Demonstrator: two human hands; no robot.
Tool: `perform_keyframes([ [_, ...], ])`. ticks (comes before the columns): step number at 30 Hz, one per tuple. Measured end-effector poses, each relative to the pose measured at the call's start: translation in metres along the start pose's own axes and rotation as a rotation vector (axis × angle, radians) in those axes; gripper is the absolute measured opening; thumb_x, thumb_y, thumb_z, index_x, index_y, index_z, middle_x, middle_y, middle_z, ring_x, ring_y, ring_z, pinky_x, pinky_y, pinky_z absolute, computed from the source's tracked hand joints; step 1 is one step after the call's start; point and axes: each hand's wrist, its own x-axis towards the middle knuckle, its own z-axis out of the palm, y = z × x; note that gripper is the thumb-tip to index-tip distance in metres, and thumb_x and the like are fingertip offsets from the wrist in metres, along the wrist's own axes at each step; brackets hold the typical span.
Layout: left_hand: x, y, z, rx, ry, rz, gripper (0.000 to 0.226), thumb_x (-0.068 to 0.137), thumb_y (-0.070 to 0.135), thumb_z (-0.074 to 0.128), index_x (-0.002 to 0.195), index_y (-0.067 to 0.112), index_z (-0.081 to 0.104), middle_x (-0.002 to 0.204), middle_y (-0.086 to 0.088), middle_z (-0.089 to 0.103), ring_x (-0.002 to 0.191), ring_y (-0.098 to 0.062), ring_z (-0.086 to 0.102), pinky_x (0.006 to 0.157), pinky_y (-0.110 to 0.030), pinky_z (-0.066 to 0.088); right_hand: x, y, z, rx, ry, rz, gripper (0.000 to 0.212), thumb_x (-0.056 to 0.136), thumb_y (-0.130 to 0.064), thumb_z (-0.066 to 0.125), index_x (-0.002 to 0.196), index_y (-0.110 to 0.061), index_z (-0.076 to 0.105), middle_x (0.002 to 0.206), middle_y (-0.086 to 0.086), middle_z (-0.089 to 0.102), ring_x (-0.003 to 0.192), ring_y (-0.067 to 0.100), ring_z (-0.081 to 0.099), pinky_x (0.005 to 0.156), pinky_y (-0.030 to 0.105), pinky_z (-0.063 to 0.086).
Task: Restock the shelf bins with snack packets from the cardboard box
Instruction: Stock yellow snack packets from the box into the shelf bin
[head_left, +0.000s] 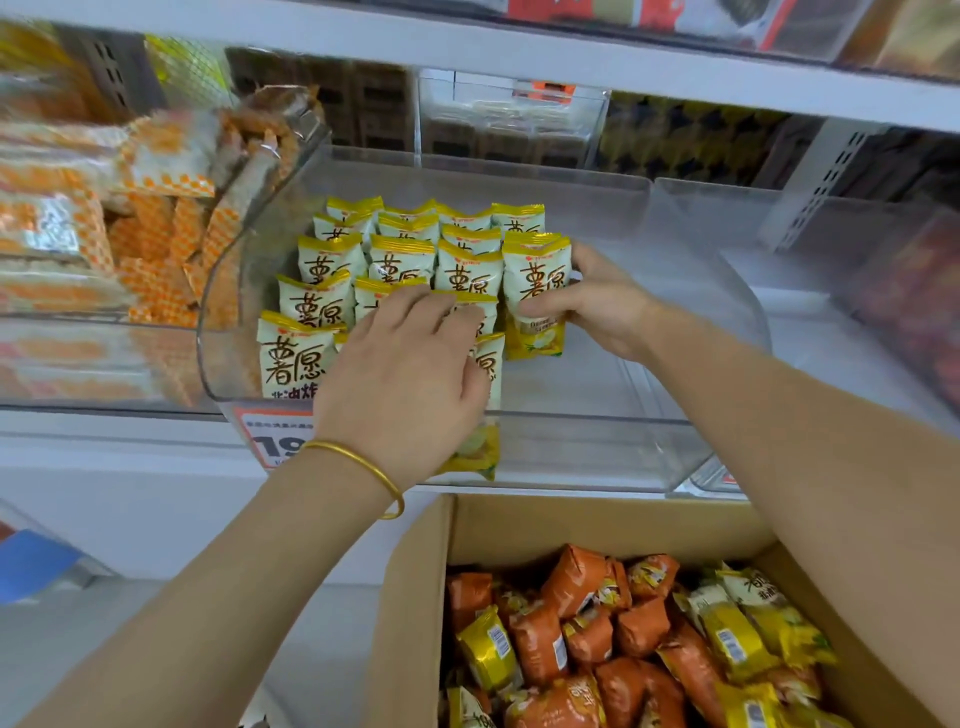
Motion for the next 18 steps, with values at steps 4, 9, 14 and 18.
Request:
perform_keyframes([
  [4,0.0,0.0,0.001,0.002,0.023,-0.003,0.058,0.081,0.031,0.025,0.121,0.009,0.062,0.119,-0.01,0.063,0.12,-0.031,0.05,0.096,-0.046,0.045,-0.01,-0.01,-0.003,-0.034,0.092,0.058,0.058,0.072,0.006,0.075,0.123,-0.013,0.055,0.113,0.002,0.068,0.089,0.012,0.066,0.06,0.022,0.05],
  [9,0.0,0.0,0.001,0.009,0.022,-0.003,0.06,0.081,0.031,0.024,0.121,0.01,0.062,0.118,-0.009,0.063,0.121,-0.031,0.05,0.097,-0.045,0.044,-0.009,-0.003,0.007,-0.036,0.164,0.152,0.061,0.071,0.005,0.077,0.124,-0.011,0.05,0.111,0.006,0.067,0.094,0.021,0.066,0.061,0.031,0.053],
  [14,0.0,0.001,0.001,0.007,0.036,-0.004,0.059,0.081,0.031,0.025,0.119,0.009,0.063,0.115,-0.009,0.065,0.118,-0.031,0.052,0.094,-0.044,0.046,0.002,-0.002,0.031,-0.138,0.174,0.186,0.046,0.072,-0.001,0.078,0.114,-0.004,0.059,0.11,0.013,0.068,0.097,0.03,0.067,0.084,0.043,0.056],
  [18,0.0,0.002,0.0,0.014,0.045,-0.001,0.055,0.081,0.029,0.028,0.115,0.008,0.066,0.11,-0.009,0.067,0.114,-0.032,0.056,0.09,-0.044,0.048,0.001,0.002,0.034,-0.111,0.213,0.153,0.033,0.078,0.002,0.073,0.108,-0.003,0.062,0.104,0.013,0.069,0.092,0.03,0.069,0.069,0.034,0.058],
])
